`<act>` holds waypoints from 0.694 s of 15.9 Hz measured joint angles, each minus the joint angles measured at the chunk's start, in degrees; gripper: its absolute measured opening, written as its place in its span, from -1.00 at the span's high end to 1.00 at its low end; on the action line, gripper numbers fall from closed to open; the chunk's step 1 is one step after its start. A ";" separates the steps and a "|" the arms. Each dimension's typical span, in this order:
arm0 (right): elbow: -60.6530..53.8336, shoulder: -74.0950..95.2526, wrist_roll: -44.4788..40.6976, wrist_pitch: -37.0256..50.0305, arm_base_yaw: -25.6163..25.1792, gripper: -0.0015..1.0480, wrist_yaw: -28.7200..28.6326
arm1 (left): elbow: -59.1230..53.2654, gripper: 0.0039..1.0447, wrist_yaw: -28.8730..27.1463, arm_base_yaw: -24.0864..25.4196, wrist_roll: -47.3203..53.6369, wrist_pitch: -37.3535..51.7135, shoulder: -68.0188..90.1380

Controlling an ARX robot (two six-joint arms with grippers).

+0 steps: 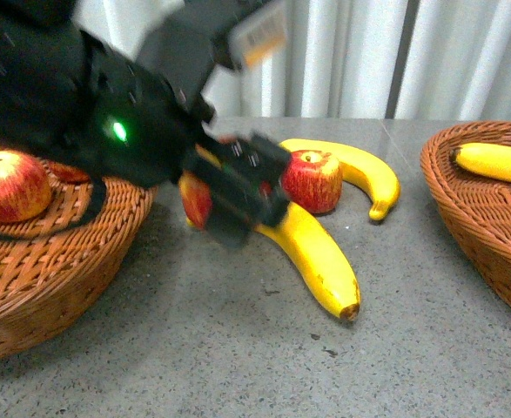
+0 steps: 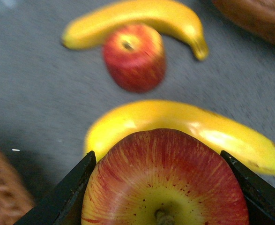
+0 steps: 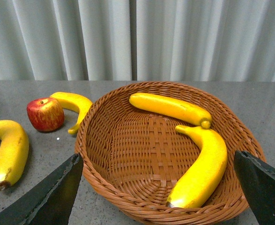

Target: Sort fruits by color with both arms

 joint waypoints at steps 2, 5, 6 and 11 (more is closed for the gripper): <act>0.00 0.00 0.00 0.00 0.00 -0.87 0.00 | 1.51 -0.33 -3.06 3.45 -3.78 0.79 -3.17; 0.00 0.00 0.00 0.00 0.00 -0.87 0.00 | 1.09 -0.33 -7.15 10.86 -13.70 -1.51 -5.77; 0.00 0.00 0.00 0.00 0.00 -0.87 0.00 | -0.26 -0.33 -7.76 12.48 -17.73 -2.71 -6.08; 0.00 0.00 0.00 0.00 0.00 -0.87 0.02 | -5.35 -0.32 -8.50 13.42 -24.39 -4.59 -7.34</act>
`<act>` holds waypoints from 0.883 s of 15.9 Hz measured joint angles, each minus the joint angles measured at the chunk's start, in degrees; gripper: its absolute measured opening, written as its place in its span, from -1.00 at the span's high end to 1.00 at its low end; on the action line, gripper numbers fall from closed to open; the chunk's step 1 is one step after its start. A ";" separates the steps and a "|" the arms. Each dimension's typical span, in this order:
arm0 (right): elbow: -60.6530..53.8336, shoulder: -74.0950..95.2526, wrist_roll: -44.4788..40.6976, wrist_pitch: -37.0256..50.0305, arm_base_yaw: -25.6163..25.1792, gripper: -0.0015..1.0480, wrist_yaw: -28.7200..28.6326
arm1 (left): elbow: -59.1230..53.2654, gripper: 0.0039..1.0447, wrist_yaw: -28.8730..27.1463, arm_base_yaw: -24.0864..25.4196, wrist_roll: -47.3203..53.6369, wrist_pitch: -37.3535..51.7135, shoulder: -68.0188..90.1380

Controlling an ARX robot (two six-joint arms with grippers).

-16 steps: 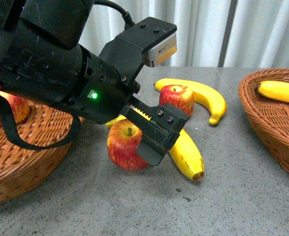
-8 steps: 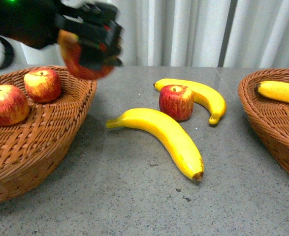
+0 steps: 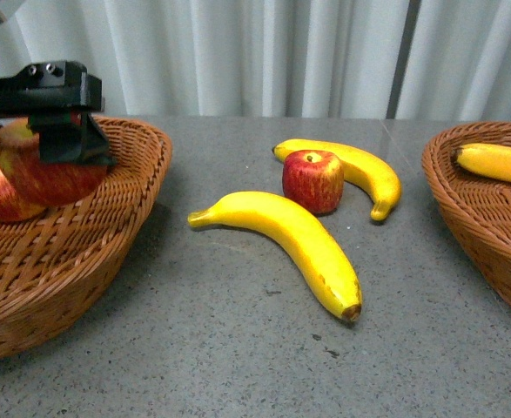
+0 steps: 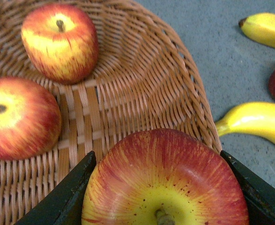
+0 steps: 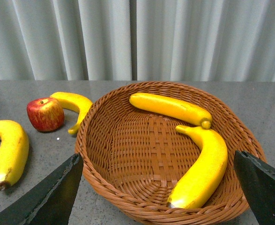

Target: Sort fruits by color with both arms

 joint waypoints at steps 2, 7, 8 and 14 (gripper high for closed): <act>0.00 0.00 0.00 0.00 0.00 -0.87 -0.02 | -1.95 -0.32 0.04 0.44 -2.14 0.07 -0.15; 0.00 0.00 0.00 -0.02 0.00 -0.87 -0.02 | -4.46 -0.73 0.63 1.51 -3.87 1.01 2.03; 0.00 0.00 0.02 -0.02 0.00 -0.87 -0.02 | -4.17 -0.92 0.79 0.50 -3.41 0.20 0.48; 0.00 0.00 0.00 0.00 0.00 -0.87 -0.02 | 13.49 -0.88 3.32 -4.63 8.09 0.35 4.20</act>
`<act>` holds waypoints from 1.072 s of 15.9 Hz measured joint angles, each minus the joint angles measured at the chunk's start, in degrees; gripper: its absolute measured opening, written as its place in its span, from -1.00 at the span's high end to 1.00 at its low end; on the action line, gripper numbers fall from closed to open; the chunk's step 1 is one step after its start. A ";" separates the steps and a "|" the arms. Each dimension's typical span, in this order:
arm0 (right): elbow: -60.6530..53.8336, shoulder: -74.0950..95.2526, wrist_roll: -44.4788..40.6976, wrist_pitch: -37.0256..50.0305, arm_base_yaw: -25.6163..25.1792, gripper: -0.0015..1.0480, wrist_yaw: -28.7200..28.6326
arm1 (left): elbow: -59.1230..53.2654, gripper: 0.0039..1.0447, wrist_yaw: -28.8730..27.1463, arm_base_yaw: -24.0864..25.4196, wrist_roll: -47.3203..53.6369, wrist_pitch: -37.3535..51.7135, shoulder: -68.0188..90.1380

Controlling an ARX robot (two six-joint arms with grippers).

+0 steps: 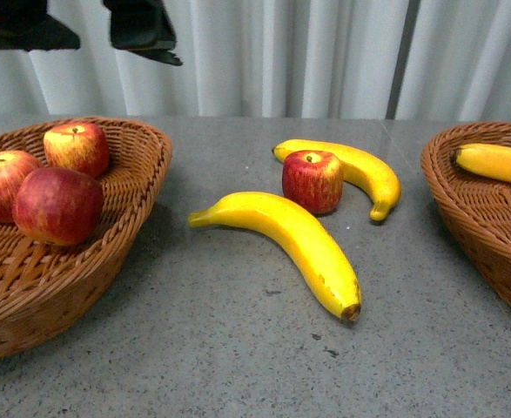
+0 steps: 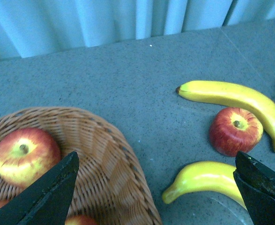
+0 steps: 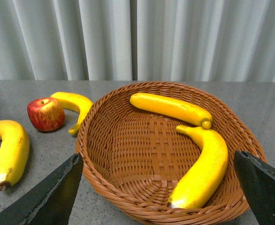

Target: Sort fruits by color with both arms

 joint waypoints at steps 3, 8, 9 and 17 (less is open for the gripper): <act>0.00 0.00 0.00 0.00 0.00 -0.87 0.02 | 11.28 -0.88 3.37 -1.99 10.23 -5.86 14.80; 0.00 0.00 0.00 0.00 0.00 -0.87 0.00 | 26.60 -0.88 9.84 -8.85 16.55 -7.80 28.65; 0.00 0.00 0.00 0.00 0.00 -0.87 0.00 | 29.05 -0.88 9.88 -10.10 16.57 -8.57 30.29; 0.00 0.00 0.02 0.00 0.00 -0.87 0.00 | 37.29 -0.88 10.01 -10.93 12.09 -13.77 40.83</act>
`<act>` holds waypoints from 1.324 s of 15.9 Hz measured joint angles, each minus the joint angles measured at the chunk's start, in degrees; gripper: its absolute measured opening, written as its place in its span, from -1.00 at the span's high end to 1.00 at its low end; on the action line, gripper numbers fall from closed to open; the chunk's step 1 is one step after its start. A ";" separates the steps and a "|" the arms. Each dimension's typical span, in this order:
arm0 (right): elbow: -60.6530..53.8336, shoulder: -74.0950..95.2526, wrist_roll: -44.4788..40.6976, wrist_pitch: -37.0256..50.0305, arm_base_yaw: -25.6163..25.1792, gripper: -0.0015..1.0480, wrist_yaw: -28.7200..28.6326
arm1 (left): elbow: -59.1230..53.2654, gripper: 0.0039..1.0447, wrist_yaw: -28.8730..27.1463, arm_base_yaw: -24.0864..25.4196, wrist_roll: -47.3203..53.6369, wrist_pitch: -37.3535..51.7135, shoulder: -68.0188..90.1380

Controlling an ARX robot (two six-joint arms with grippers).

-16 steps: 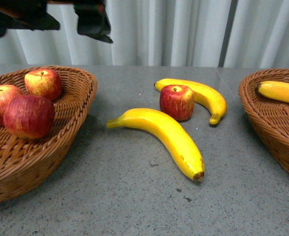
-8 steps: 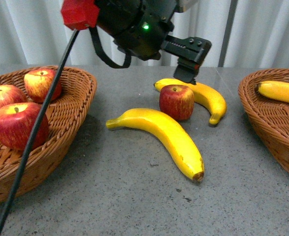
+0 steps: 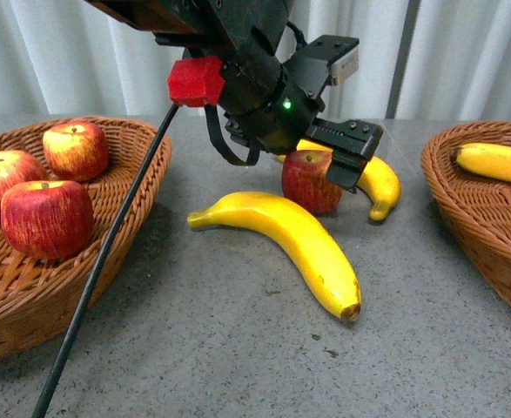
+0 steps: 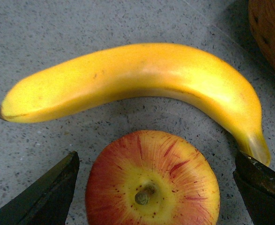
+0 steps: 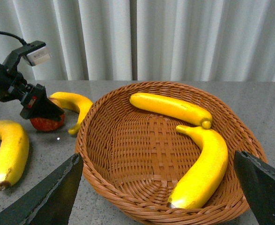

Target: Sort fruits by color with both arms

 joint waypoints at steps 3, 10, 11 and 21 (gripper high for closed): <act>0.00 0.00 -0.02 0.00 0.00 -0.87 0.00 | 0.26 -0.88 -0.46 0.02 0.15 -1.68 1.55; 0.00 0.00 -0.02 -0.02 0.00 -0.87 0.00 | -1.44 -0.27 -0.61 0.55 0.39 1.70 -0.07; 0.00 0.00 -0.02 0.00 0.00 -0.87 0.00 | -2.95 -0.27 -1.51 0.85 0.13 2.91 -1.81; 0.00 0.00 -0.02 0.00 0.00 -0.87 0.02 | -28.55 -0.26 -20.83 15.91 -19.52 13.31 -25.97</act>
